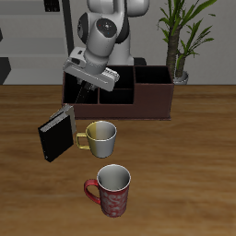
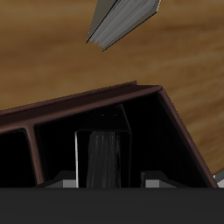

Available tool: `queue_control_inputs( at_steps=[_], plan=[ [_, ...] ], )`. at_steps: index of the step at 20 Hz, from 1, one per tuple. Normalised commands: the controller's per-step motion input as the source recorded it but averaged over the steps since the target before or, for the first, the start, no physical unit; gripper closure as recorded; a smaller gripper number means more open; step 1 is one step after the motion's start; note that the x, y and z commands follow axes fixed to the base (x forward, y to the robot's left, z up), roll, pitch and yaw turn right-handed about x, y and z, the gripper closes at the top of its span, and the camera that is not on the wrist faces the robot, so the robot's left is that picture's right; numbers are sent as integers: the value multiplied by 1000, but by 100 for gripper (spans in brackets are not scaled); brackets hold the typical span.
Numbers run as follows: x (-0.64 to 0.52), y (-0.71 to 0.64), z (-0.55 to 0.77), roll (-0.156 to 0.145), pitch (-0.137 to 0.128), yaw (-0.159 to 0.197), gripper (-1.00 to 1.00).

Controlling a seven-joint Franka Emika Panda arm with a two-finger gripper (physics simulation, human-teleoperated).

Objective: Place the left black book into the back desk caddy's left compartment

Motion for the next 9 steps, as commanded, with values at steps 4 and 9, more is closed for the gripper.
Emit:
queue_control_inputs(
  at_steps=[4, 9],
  plan=[
    [57, 8, -13, 10, 17, 1, -100],
    [27, 29, 61, 14, 0, 30, -100]
  ],
)
